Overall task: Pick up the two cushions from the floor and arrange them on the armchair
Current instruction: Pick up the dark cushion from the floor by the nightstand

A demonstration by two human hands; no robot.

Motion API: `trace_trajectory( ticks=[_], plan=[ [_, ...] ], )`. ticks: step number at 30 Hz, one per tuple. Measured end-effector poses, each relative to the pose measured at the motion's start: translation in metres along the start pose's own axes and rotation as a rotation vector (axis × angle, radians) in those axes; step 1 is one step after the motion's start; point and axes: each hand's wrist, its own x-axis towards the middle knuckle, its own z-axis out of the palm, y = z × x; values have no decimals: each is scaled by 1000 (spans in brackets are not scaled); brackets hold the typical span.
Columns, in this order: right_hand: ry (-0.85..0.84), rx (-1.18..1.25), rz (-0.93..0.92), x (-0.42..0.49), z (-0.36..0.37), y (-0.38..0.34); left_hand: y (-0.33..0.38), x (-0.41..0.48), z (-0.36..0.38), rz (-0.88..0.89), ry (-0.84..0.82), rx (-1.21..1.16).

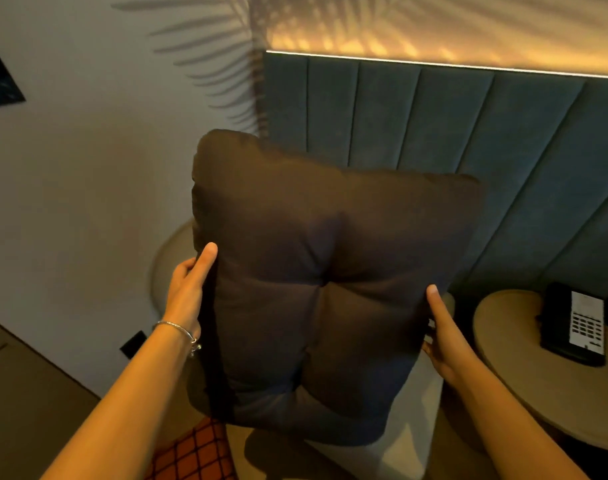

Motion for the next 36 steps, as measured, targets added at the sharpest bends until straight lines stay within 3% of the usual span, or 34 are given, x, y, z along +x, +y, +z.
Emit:
trace_trajectory(
  ticks=[8, 16, 25, 36],
  plan=[
    [22, 19, 12, 59, 62, -3, 14, 87, -15, -6, -38, 44],
    [67, 40, 38, 118, 67, -7, 14, 165, 16, -21, -150, 57],
    [70, 73, 100, 212, 66, -20, 5, 249, 72, -97, -154, 69],
    [96, 131, 186, 288, 103, -12, 12, 366, 86, -150, -192, 109]
  ],
)
